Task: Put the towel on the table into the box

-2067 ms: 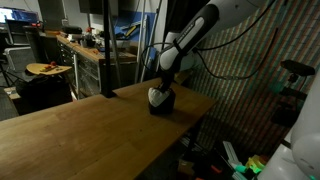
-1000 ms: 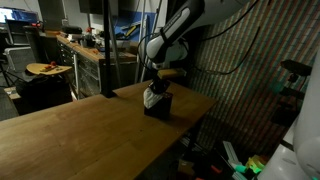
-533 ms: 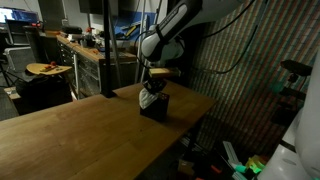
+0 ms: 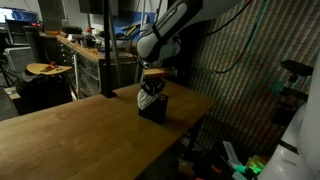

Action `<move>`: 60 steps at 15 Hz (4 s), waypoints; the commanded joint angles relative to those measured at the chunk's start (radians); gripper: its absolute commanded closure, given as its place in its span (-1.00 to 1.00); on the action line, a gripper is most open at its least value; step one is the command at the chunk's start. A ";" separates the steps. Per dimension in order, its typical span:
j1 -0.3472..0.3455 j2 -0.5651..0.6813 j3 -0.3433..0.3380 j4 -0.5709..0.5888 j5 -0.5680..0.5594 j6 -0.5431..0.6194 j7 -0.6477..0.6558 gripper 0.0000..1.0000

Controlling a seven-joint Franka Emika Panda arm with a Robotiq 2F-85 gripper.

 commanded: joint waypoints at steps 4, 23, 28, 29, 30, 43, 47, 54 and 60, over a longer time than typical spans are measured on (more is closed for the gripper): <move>0.028 -0.030 0.004 -0.020 0.014 -0.050 0.097 0.92; -0.016 -0.016 0.005 -0.121 0.291 0.119 0.026 0.92; -0.030 -0.034 -0.006 -0.147 0.276 0.151 0.020 0.37; -0.030 -0.040 -0.005 -0.151 0.271 0.149 0.022 0.36; -0.028 -0.049 -0.005 -0.155 0.265 0.148 0.025 0.22; -0.003 -0.192 0.010 -0.207 0.020 0.123 0.102 -0.99; 0.001 -0.219 0.035 -0.201 0.008 0.118 0.105 -0.49; 0.003 -0.232 0.074 -0.196 0.001 0.124 0.117 0.59; 0.000 -0.225 0.084 -0.200 -0.005 0.151 0.123 1.00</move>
